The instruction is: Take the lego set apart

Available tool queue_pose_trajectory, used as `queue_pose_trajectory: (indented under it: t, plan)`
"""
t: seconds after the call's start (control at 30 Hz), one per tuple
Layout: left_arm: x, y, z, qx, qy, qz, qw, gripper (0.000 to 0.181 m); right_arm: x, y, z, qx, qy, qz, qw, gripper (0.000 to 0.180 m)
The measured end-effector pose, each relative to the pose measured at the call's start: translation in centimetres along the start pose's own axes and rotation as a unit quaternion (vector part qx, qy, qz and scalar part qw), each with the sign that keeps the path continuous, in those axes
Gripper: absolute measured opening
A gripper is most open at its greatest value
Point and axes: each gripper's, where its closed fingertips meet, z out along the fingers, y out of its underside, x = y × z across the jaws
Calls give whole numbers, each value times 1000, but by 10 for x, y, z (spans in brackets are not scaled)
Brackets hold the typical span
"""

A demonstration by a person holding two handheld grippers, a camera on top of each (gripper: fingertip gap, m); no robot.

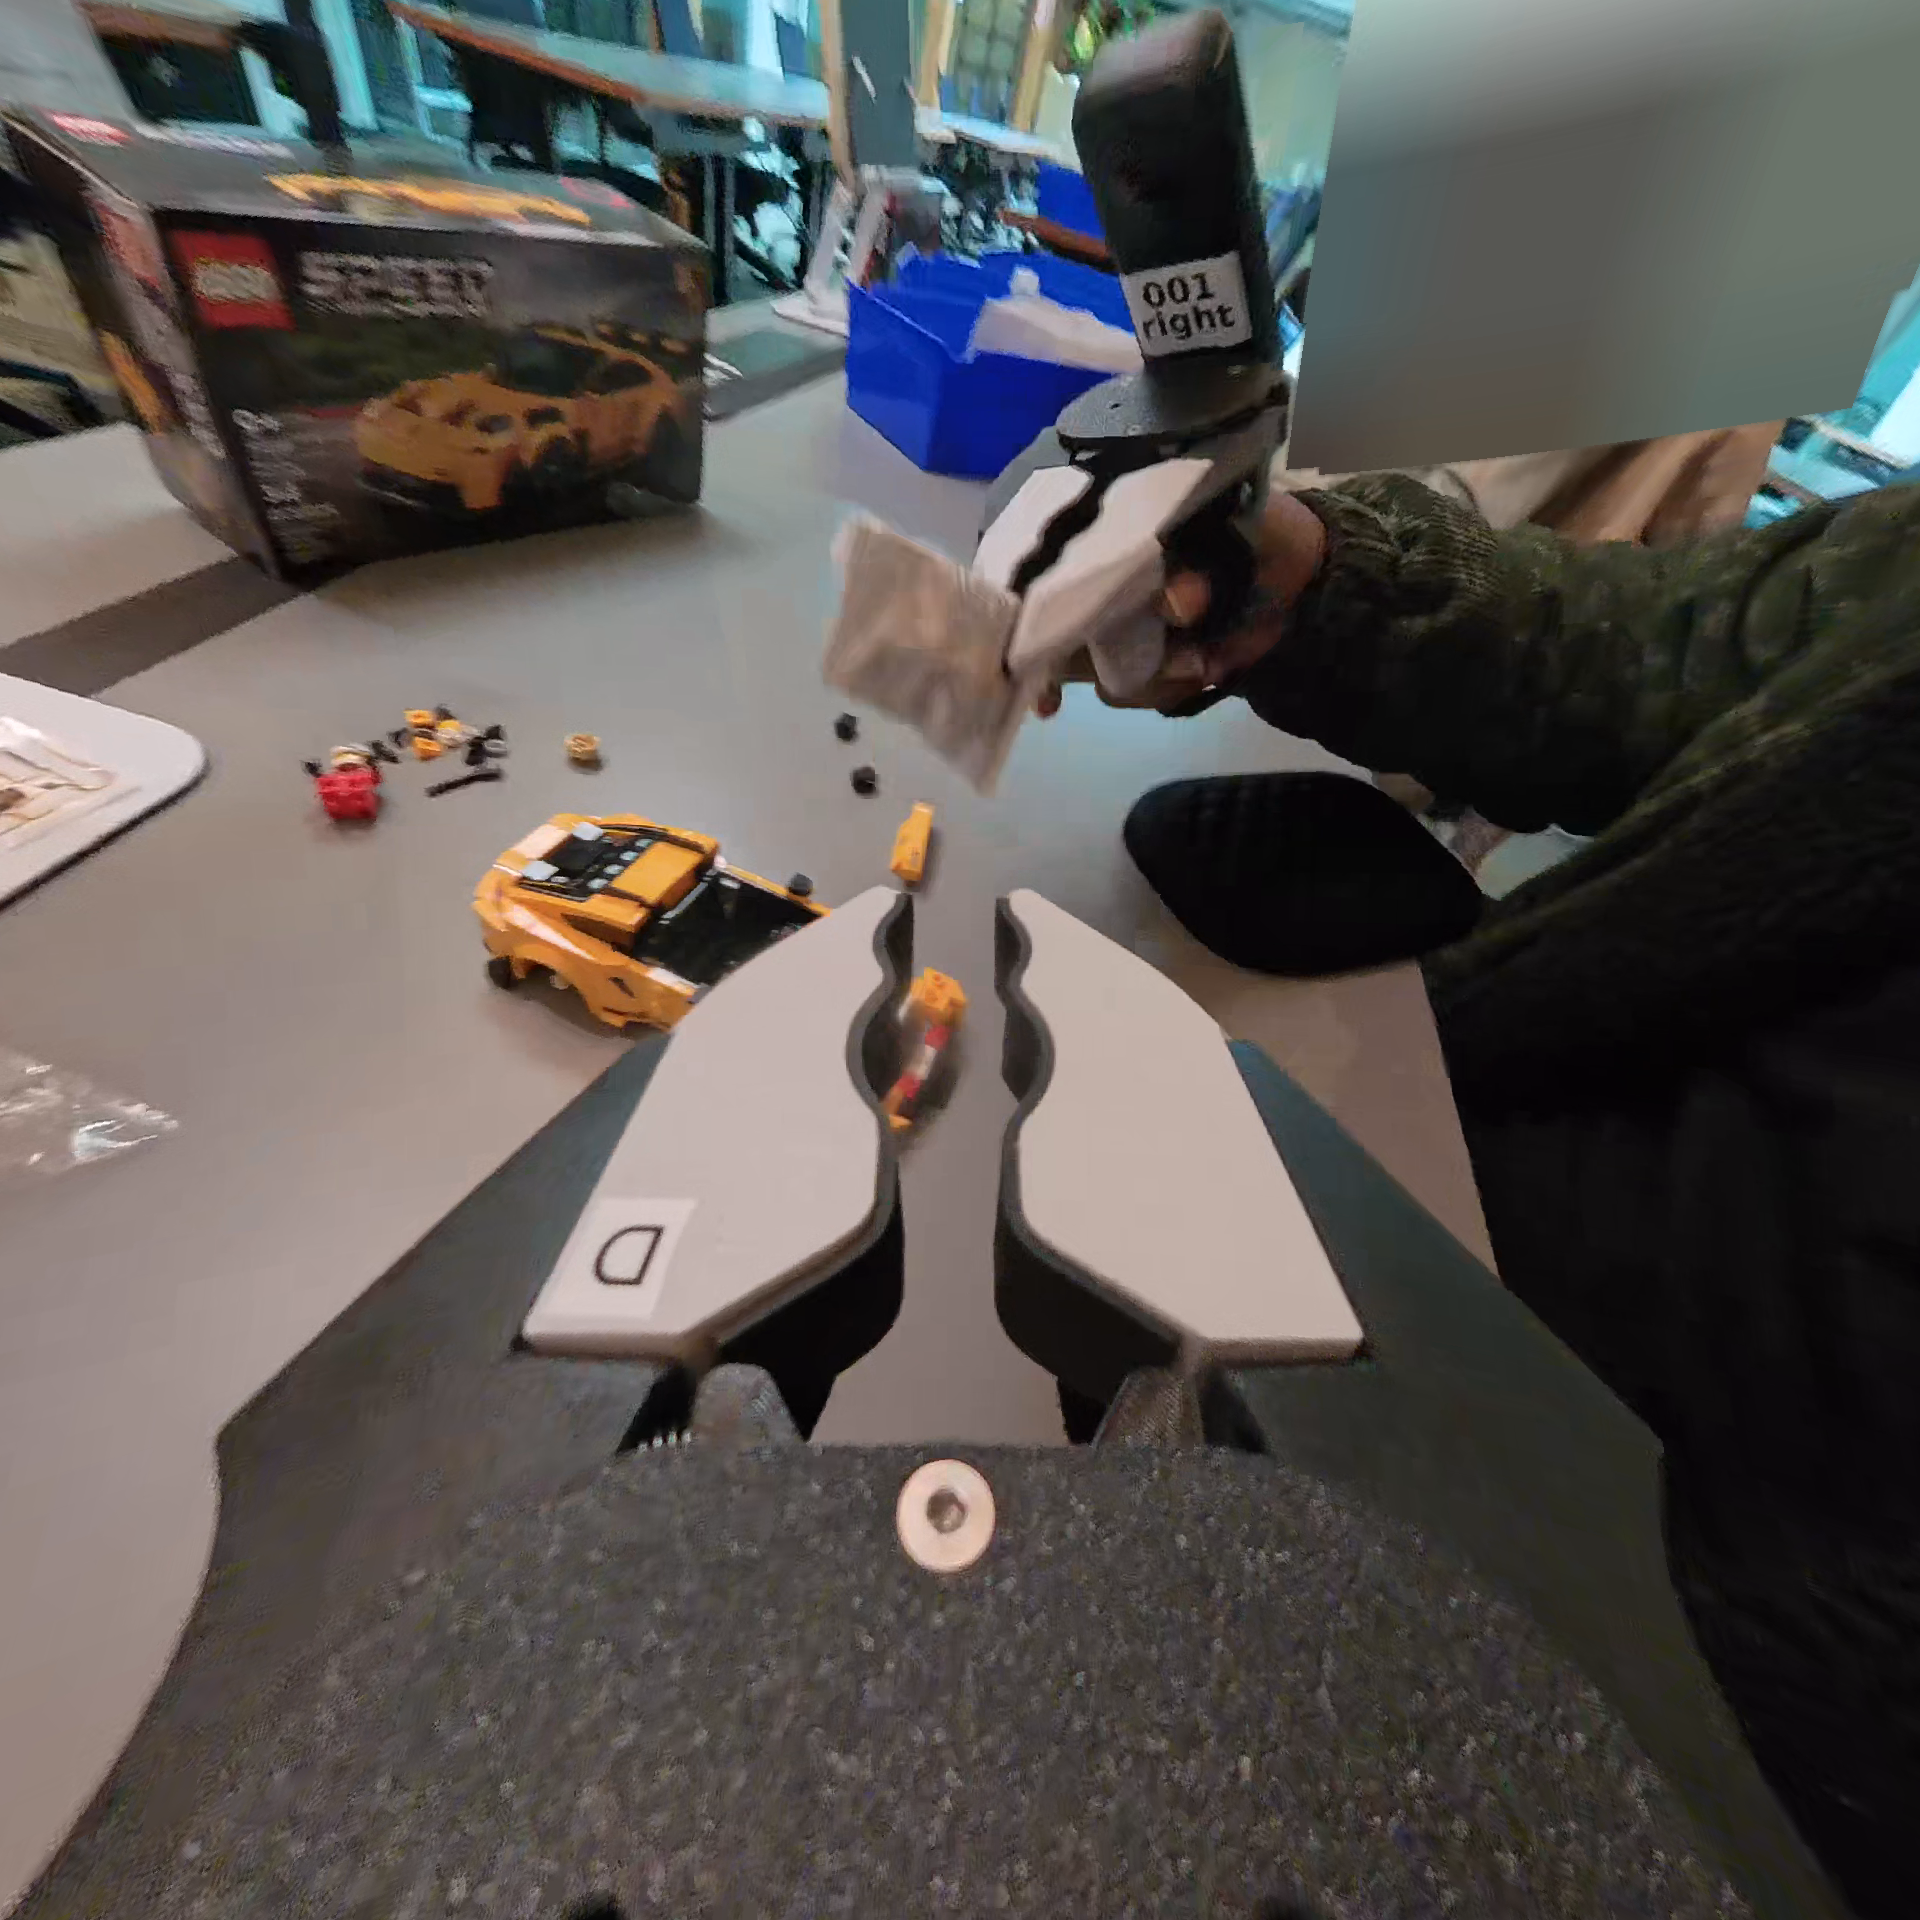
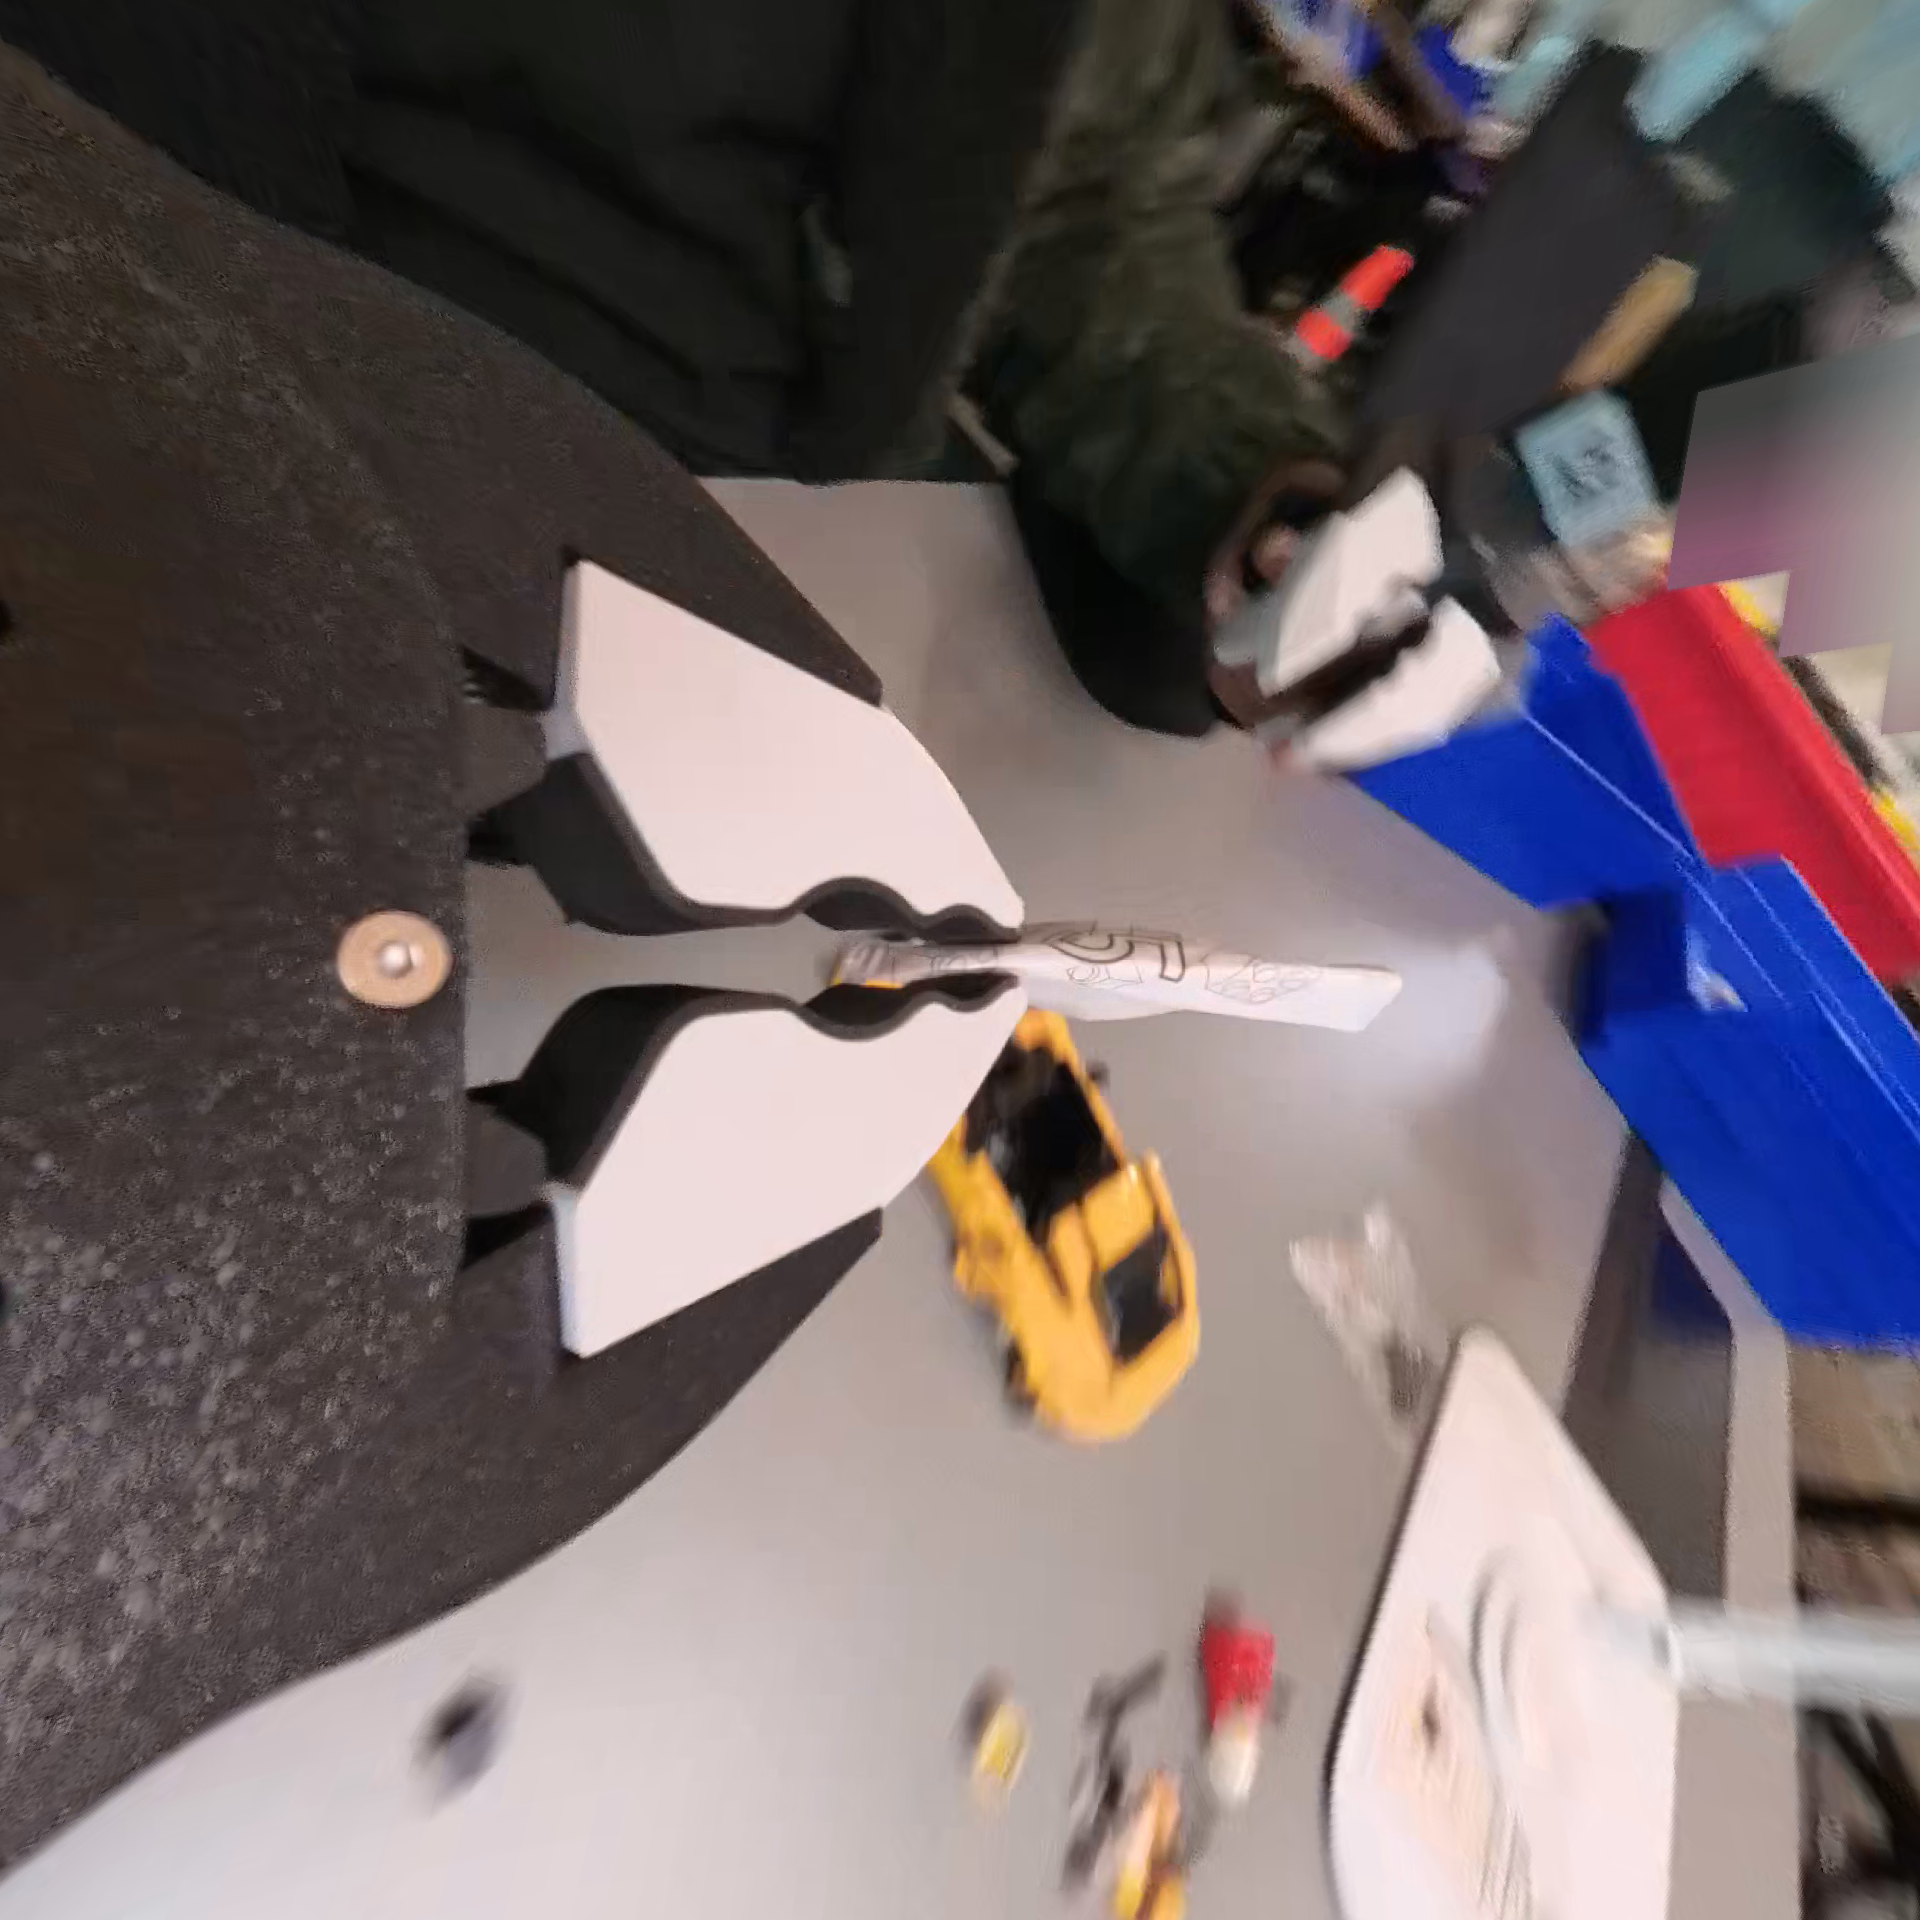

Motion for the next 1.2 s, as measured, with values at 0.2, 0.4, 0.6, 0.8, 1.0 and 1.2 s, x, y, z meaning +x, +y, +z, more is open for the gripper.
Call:
queue_pose_trajectory:
  t: [0.2,0.4,0.6,0.8,1.0,1.2]
  plan:
    - [-15,-4,-9,36,-39,6,999,8,164,9,-107,37,146,200,968,5]
    - [-18,8,-4,6,-55,31,998,8,248,51,-165,4,207,332,920,5]
    - [-25,16,-1,0,-59,18,998,8,266,68,-185,3,239,354,904,8]
    - [-28,18,-1,1,-63,12,998,8,270,77,-192,-13,266,352,897,15]
    - [-27,11,-8,16,-79,25,996,9,274,82,-205,-48,337,280,898,31]
    - [-32,-4,-27,42,-116,37,992,5,240,16,-207,13,410,23,911,42]
